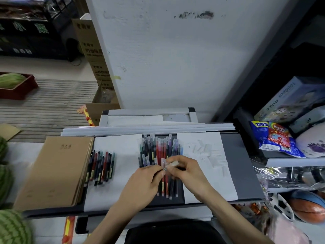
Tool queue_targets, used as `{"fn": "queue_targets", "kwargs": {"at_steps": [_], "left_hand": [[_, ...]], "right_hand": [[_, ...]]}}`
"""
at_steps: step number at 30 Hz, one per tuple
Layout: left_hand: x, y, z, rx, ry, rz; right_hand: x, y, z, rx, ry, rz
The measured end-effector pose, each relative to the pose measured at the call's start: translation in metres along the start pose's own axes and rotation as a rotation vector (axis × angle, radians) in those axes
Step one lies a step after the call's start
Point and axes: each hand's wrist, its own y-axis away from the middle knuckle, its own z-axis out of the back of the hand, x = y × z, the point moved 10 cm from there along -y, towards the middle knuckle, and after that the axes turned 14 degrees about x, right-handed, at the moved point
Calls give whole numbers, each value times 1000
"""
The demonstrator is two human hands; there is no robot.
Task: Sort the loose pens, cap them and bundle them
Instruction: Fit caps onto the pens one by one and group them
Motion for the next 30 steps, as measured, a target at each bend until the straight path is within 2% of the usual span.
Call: {"fn": "queue_targets", "kwargs": {"at_steps": [2, 3, 7, 12, 17, 20, 25, 30], "left_hand": [[13, -6, -7, -33, 121, 51], [24, -8, -10, -63, 156, 104], [68, -13, -19, -113, 237, 278], [99, -27, -19, -121, 203, 400], [104, -37, -21, -99, 200, 432], [103, -42, -21, -104, 184, 420], [102, -50, -22, -101, 173, 429], [103, -55, -28, -85, 175, 420]], "right_hand": [[-17, -3, 6, -64, -64, -42], [-26, -5, 12, -100, -15, -80], [-61, -7, 47, -164, 368, -248], [-74, 2, 99, -300, 786, -293], [-71, -7, 116, -321, 1141, -340], [-68, -18, 120, -327, 1197, -333], [-71, -42, 110, -251, 1146, -356], [-71, -53, 98, -249, 1132, -348]]}}
